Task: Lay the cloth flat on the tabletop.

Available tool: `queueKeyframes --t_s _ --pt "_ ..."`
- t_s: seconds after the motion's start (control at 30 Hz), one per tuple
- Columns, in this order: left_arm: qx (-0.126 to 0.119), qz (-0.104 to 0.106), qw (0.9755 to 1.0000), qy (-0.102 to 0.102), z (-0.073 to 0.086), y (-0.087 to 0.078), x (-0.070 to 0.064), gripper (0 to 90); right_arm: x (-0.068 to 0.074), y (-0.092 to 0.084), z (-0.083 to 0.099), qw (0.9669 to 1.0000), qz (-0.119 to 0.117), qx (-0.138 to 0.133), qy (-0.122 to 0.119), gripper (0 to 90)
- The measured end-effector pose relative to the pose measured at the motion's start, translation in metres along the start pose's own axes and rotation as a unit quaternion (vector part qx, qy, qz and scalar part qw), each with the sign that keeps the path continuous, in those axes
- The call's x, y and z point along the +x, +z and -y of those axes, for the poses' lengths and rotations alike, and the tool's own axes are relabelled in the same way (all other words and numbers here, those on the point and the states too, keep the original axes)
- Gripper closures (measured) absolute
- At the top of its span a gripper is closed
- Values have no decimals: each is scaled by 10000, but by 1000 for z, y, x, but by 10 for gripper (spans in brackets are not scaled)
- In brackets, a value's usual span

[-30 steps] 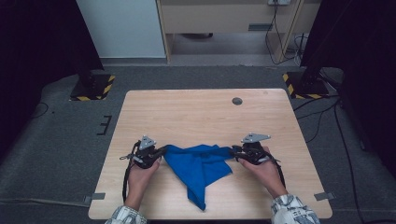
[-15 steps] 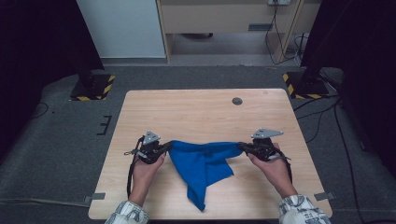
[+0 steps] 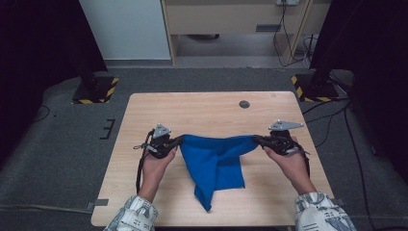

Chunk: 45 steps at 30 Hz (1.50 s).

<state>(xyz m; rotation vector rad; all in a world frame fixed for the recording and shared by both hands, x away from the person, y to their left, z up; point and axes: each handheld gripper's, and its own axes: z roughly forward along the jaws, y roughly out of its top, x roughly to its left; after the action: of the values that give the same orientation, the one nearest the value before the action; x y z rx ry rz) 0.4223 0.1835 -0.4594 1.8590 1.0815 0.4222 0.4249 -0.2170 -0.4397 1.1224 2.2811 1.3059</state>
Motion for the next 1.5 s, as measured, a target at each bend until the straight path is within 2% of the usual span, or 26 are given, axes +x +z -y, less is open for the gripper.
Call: queueKeyframes --t_s 0.2,0.33,0.47,0.57,1.0,1.2,1.33,1.5 --pt "-44 -6 9998 181 -18 1 -9 879 -5 -9 3 9999 78 -80 94 869" --pt "-56 -17 9997 224 -23 -1 -15 879 -5 -19 4 9996 100 -176 187 869" --pt "-84 -114 9995 295 -28 -8 -20 879 -5 -23 4 9993 113 -279 212 868" --pt "-60 -199 9993 325 -29 -14 -21 879 -3 -22 3 9992 69 -354 196 869" --pt "-257 -93 9991 335 -30 -16 -27 879 3 -34 -6 9989 138 -426 103 869" --pt "-354 -83 9986 372 -29 -22 -28 879 13 -44 -18 9986 133 -512 -30 868" --pt "-355 -90 9986 386 -29 -22 -25 879 20 -49 -23 9983 119 -557 -127 868" --pt "-321 -87 9991 277 -28 -18 -20 879 27 -53 -28 9980 143 -573 -213 867"
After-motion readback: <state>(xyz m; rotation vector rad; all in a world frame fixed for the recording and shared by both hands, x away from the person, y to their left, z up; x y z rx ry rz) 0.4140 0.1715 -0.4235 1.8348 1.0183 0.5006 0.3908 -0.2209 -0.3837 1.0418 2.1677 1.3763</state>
